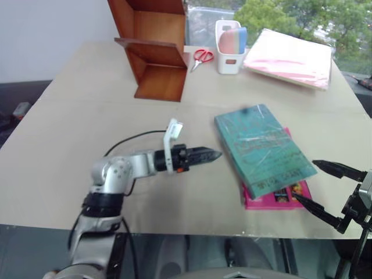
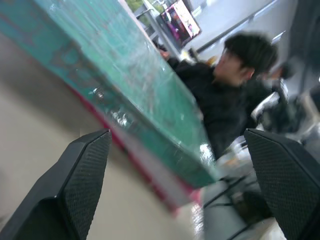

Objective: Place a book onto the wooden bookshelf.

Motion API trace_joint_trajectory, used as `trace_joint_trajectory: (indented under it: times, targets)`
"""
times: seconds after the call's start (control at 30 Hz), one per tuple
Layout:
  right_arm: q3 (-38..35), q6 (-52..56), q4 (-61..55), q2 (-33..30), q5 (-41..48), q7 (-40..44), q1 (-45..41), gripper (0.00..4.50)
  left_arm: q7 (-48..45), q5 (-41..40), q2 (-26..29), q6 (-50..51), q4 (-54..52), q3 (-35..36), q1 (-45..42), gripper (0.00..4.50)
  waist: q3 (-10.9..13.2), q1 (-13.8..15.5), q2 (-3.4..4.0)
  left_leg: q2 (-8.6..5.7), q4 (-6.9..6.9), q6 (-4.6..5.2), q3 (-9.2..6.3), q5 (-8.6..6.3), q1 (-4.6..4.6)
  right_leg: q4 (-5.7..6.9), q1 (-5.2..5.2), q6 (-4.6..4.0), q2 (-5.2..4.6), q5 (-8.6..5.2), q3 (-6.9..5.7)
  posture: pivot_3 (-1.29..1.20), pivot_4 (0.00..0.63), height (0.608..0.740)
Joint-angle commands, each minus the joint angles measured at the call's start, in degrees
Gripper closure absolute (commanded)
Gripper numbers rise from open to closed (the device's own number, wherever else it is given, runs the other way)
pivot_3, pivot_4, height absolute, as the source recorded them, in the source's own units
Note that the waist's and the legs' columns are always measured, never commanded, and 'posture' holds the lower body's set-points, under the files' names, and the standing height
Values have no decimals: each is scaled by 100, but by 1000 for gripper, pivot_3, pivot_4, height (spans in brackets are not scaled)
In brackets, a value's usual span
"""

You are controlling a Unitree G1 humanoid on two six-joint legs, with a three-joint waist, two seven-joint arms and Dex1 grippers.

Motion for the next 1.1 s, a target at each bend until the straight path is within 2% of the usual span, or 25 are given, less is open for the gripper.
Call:
trace_joint_trajectory:
  times: [0.03, 0.2, 0.37, 0.77, 1.0, 1.1]
  targets:
    - [112, -229, -239, 47, -119, -188, 92, 85, 853, -249, -499, 461, 375, 431, -230, 0, 0, 1, -1, -2, 0, 0, 0, 0, 1, -1, 1, -3, -1, 2, 0, 0, 150, 740]
    - [101, -277, -447, 94, -82, -351, 302, 85, 1629, -440, -934, 1149, 697, 940, -265, 0, 0, -12, 0, -2, -3, 0, -1, 0, 1, -4, 1, -17, 0, 9, 1, 0, 150, 740]
    - [119, -260, -561, 67, -76, -504, 364, 85, 1877, -387, -1115, 1403, 900, 1130, -354, 0, -1, -5, -1, -5, -1, -1, -2, 0, 2, -4, 4, -17, -4, 10, -1, 0, 150, 740]
    - [503, -294, -739, 28, -247, -933, 319, 85, 1286, 411, -1583, 557, 2159, 779, -1104, 0, -1, 2, -2, -10, -3, -1, -6, 0, 0, -6, 4, -17, -6, 10, -6, 0, 150, 740]
    - [767, -330, -740, -148, -327, -1168, 170, 85, 938, 585, -1619, 571, 2354, 706, -1227, 0, 0, 2, -2, -10, -3, -1, -6, 0, -1, -7, 4, -17, -6, 10, -6, 0, 150, 740]
    - [754, -302, -719, -175, -340, -1181, 97, 0, 895, 569, -1679, 645, 2328, 716, -1190, 707, 0, 0, -2, -10, -4, -1, -6, 0, -1, -8, 4, -17, -6, 9, -6, 0, 150, 740]
